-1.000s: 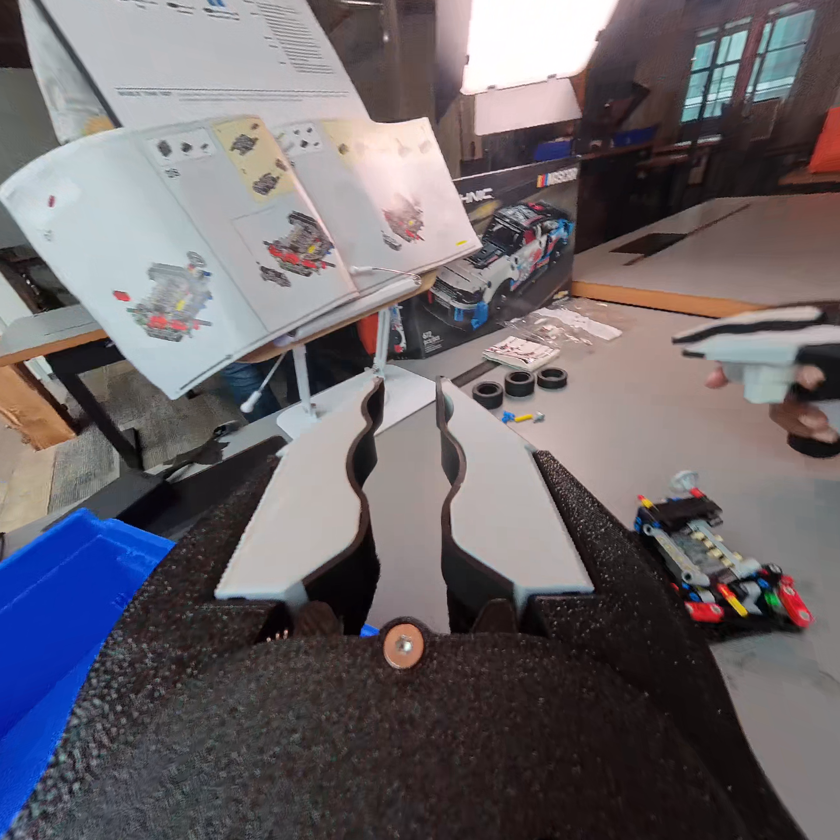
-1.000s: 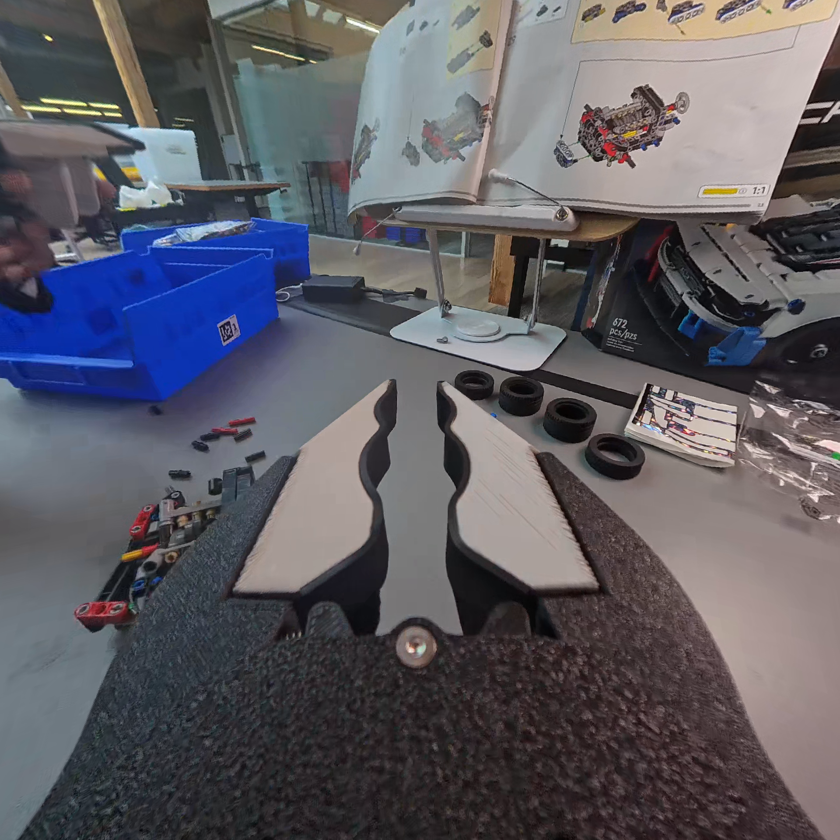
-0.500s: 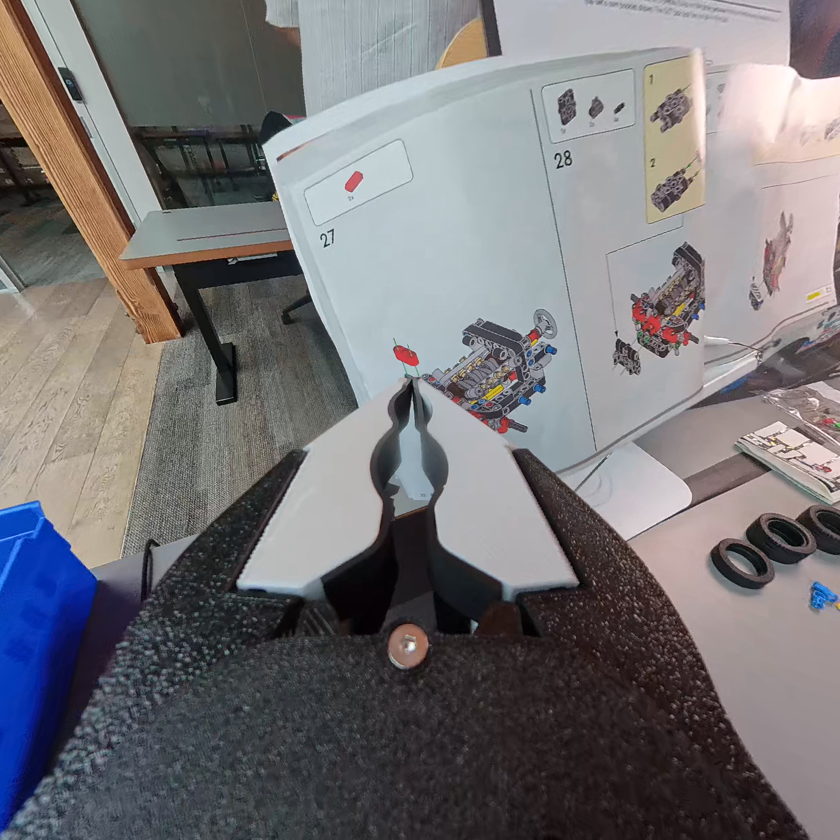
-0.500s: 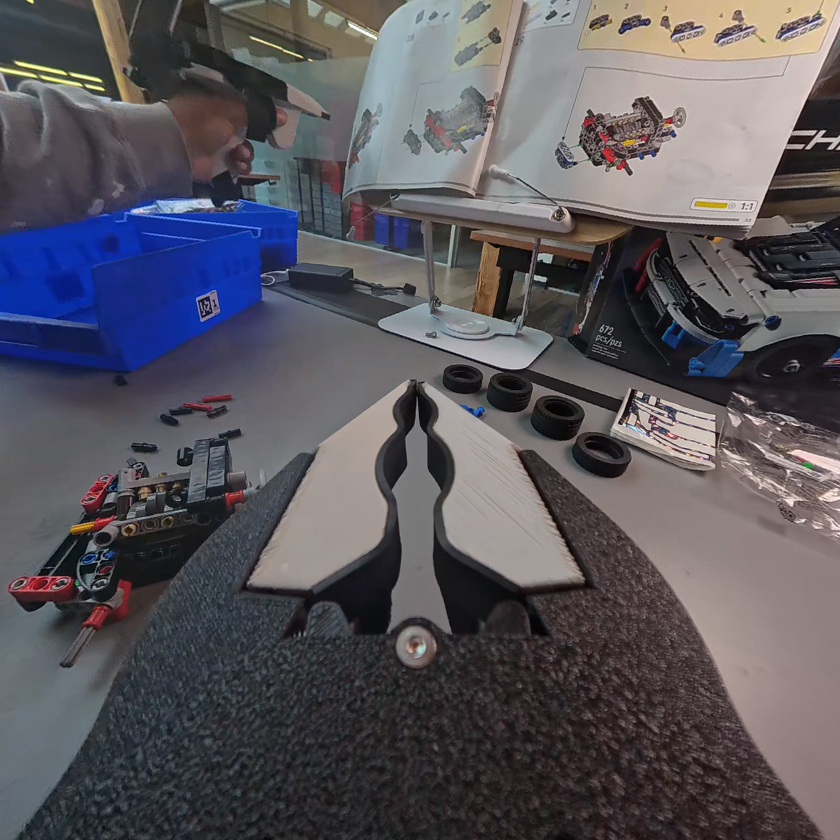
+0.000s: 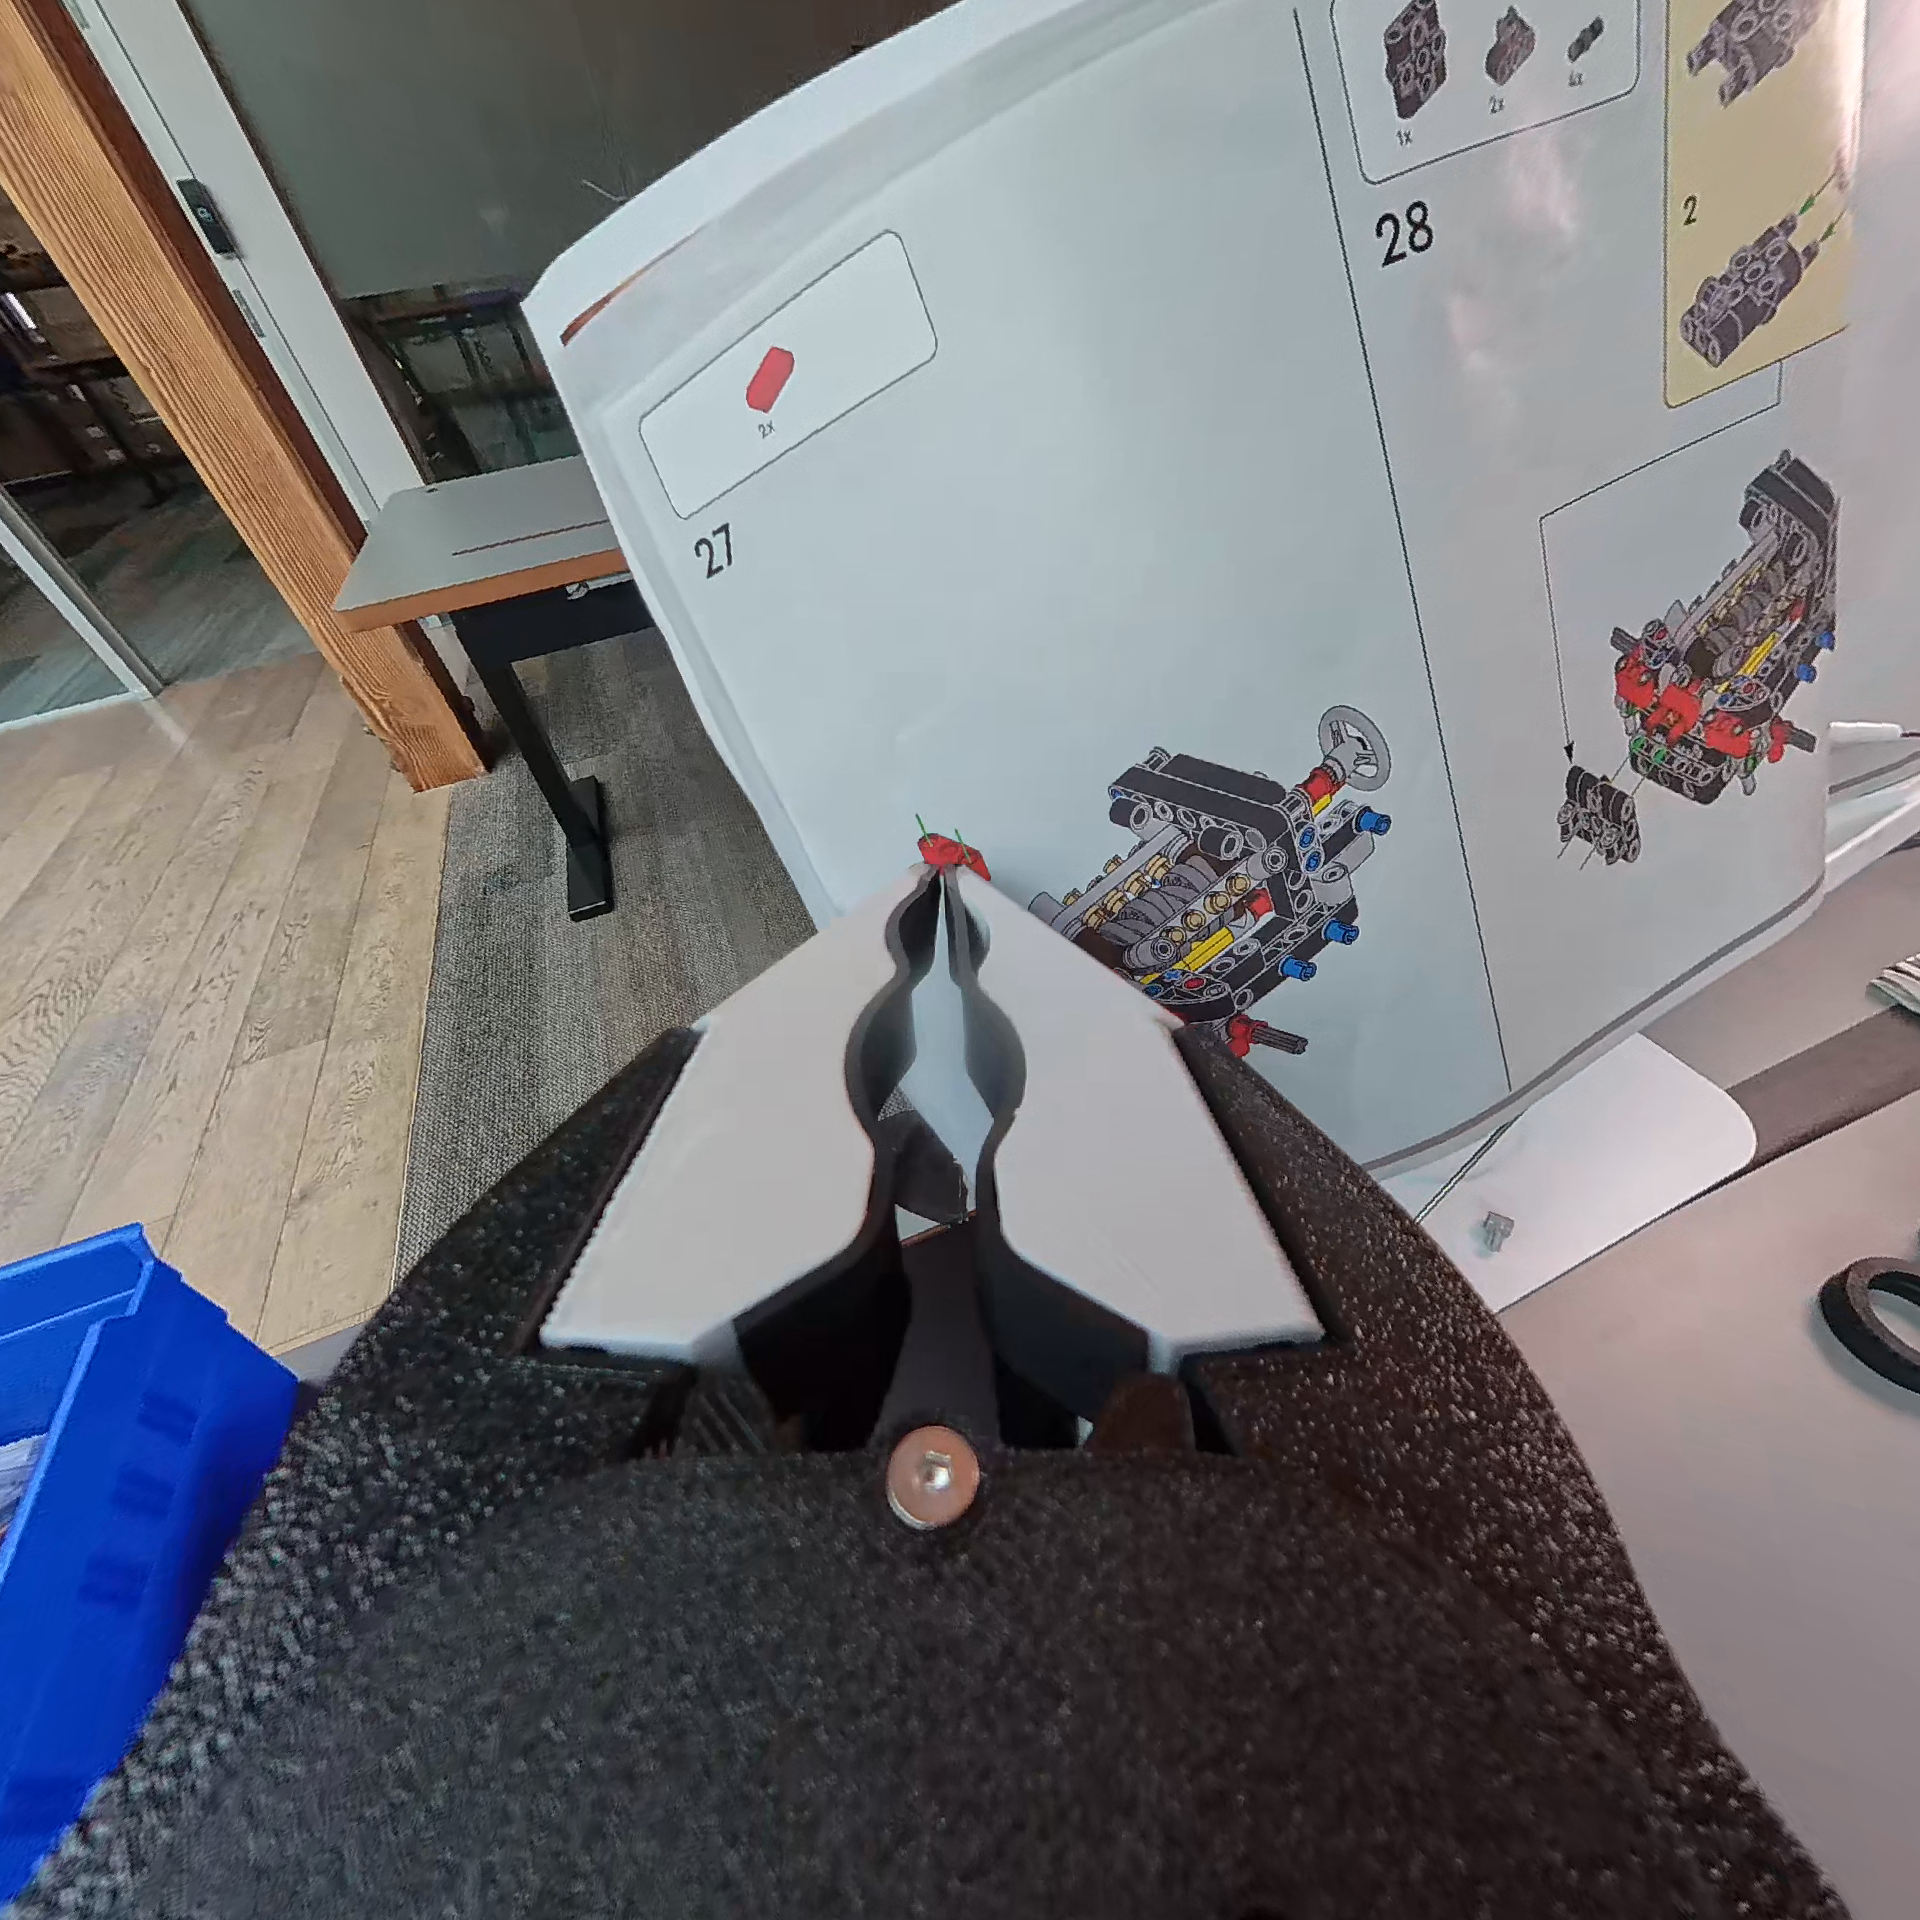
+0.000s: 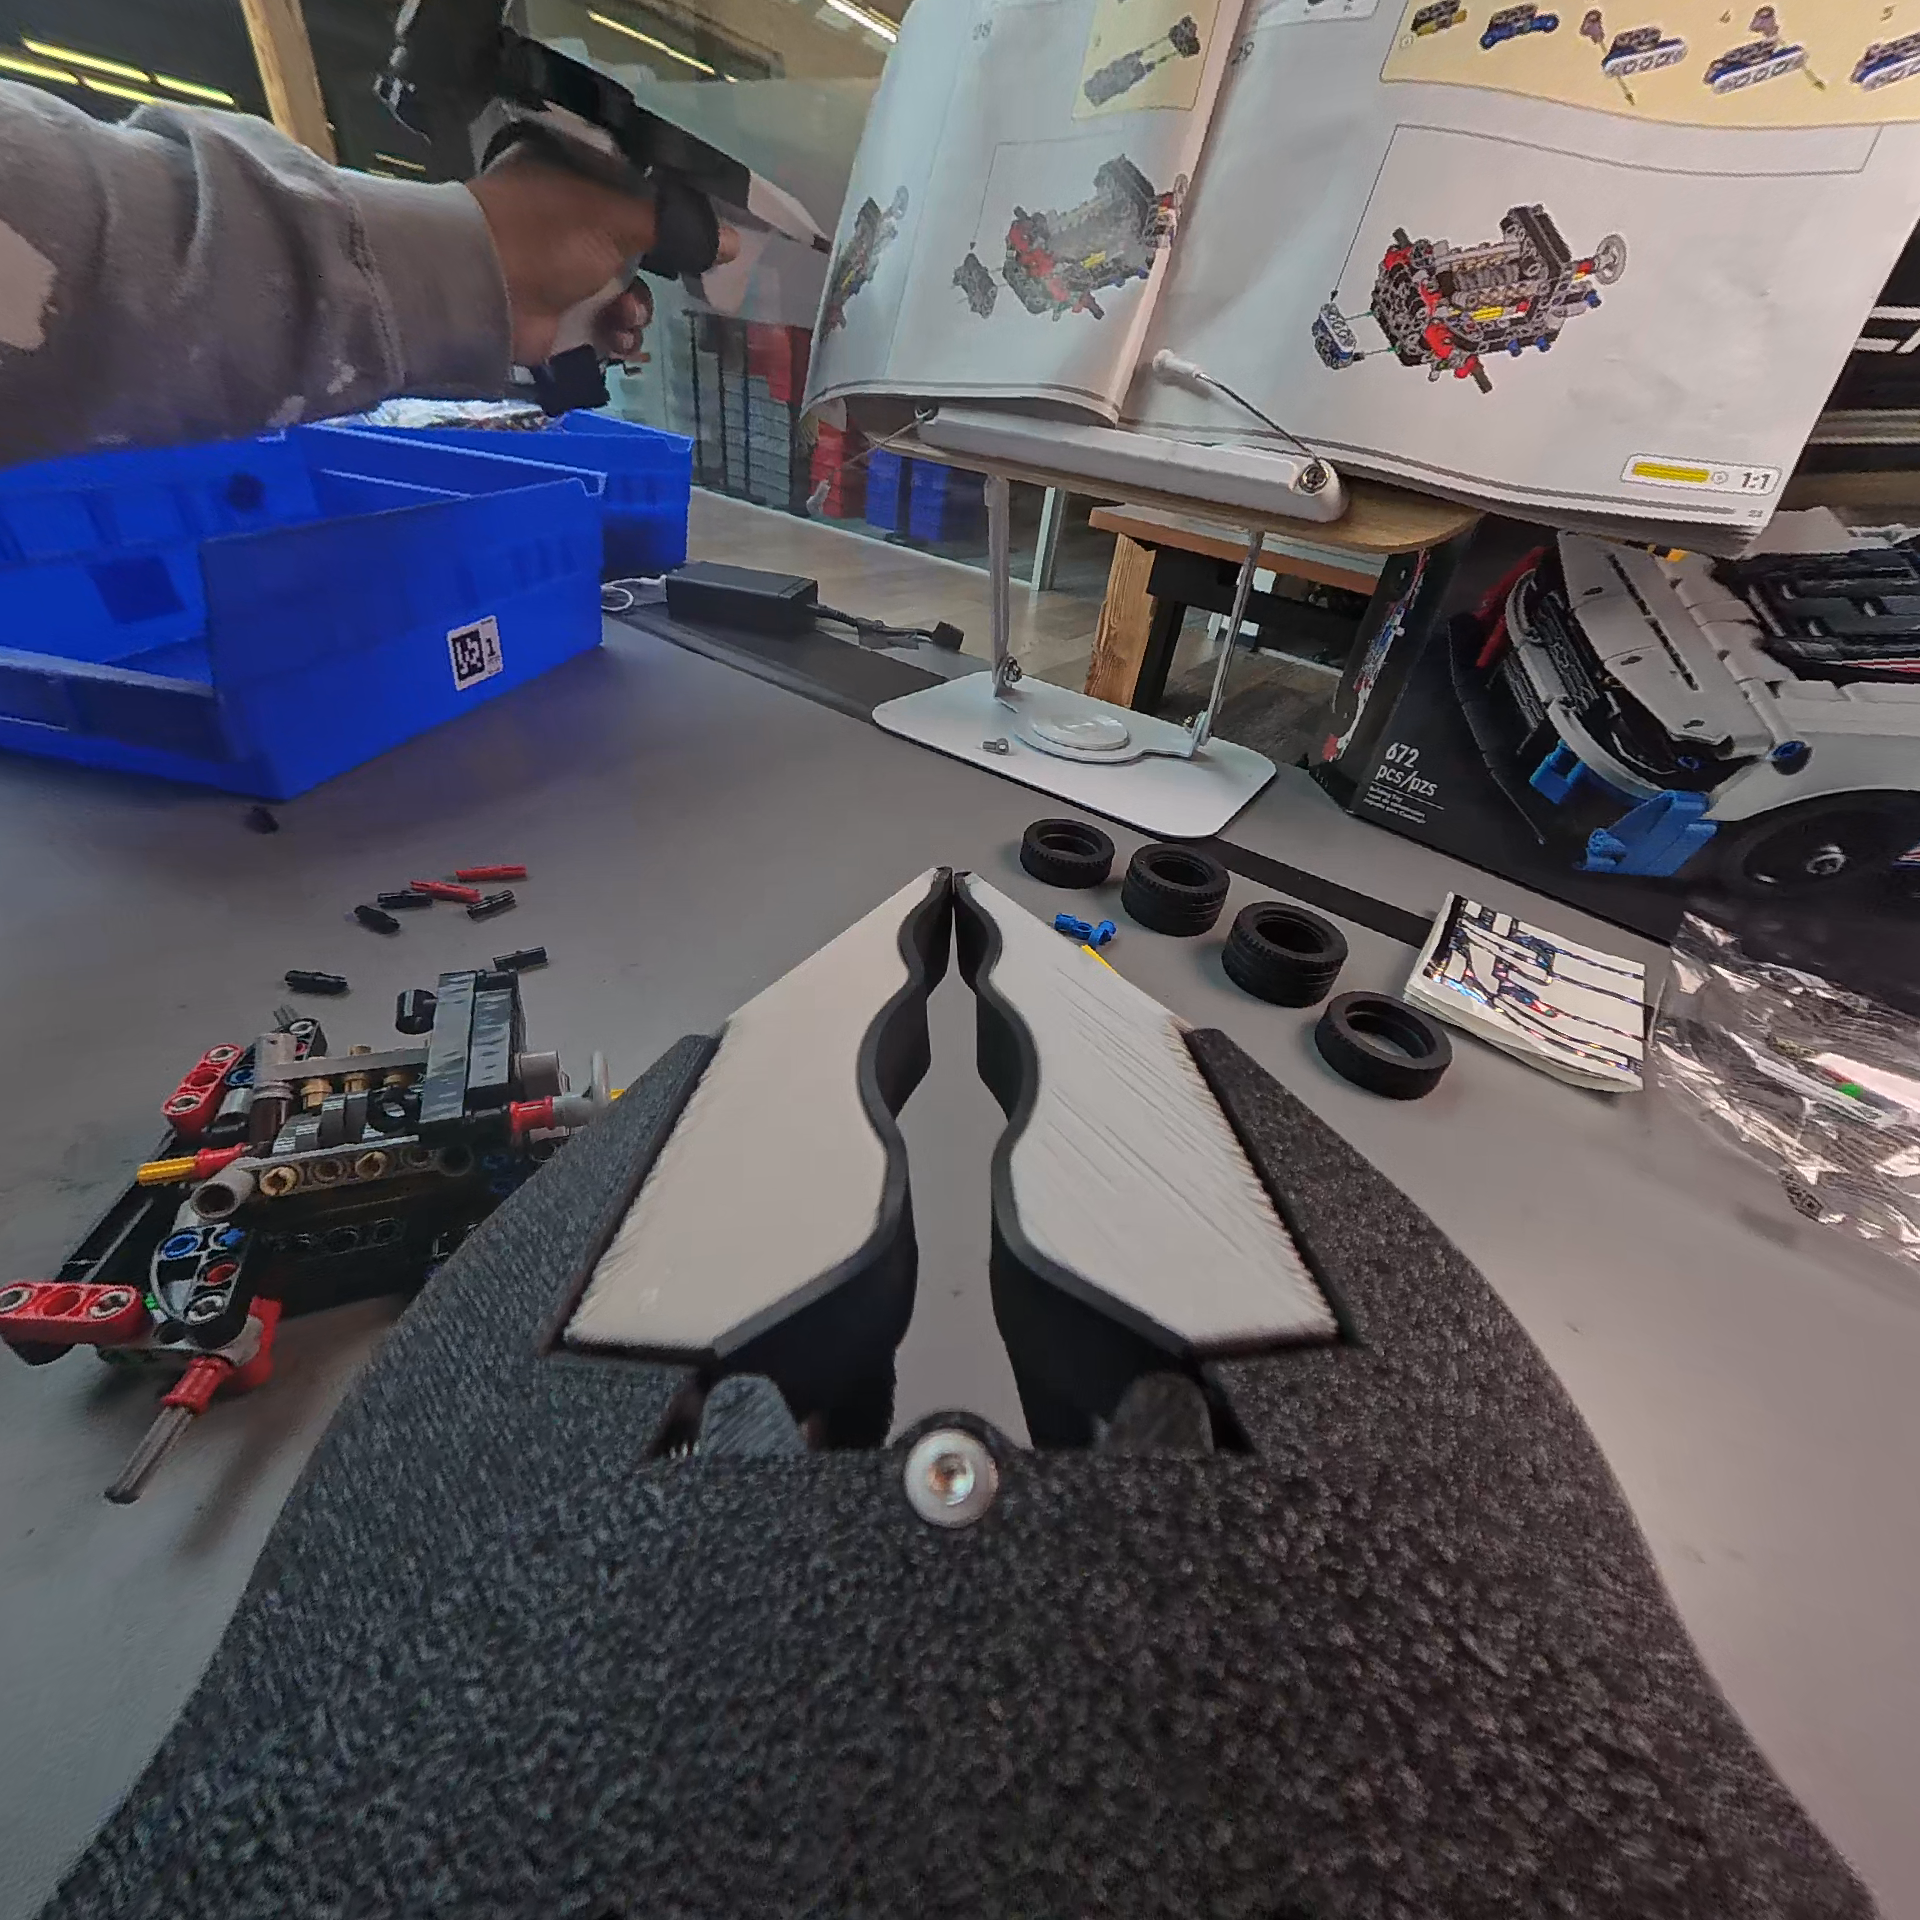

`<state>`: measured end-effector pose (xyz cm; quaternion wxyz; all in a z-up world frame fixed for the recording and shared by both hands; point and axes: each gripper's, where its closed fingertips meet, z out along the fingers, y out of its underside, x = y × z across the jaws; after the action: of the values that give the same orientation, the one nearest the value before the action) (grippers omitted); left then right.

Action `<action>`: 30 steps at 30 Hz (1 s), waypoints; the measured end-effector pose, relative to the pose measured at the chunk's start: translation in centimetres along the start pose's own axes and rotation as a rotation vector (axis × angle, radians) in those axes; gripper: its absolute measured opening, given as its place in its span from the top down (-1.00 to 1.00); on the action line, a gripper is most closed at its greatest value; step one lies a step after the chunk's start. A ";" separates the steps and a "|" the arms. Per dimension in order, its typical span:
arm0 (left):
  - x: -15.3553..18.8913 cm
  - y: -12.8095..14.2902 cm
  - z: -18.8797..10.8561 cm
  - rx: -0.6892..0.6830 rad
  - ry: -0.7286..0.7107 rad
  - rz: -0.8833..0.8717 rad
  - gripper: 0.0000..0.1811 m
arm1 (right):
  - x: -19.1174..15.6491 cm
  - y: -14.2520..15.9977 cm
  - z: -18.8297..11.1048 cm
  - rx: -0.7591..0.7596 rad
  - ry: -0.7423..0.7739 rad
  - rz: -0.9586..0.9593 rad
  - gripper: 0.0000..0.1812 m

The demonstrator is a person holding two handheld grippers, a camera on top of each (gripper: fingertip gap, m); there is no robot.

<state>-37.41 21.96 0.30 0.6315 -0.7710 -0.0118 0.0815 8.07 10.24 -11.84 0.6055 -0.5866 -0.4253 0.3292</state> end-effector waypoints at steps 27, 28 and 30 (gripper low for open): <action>0.4 2.5 -0.5 -0.032 -0.004 -0.039 0.99 | -0.4 0.1 0.0 -0.005 -0.003 -0.029 1.00; 0.5 2.7 -0.7 -0.032 -0.002 -0.038 0.99 | -0.4 0.1 0.0 -0.004 -0.004 -0.029 1.00; 0.7 2.8 -1.0 -0.028 0.007 -0.039 0.98 | -0.4 0.1 0.0 -0.004 -0.006 -0.031 1.00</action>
<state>-36.80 20.54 -2.36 0.6220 -0.7798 -0.0259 0.0662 7.89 9.87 -11.99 0.6081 -0.5801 -0.4368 0.3207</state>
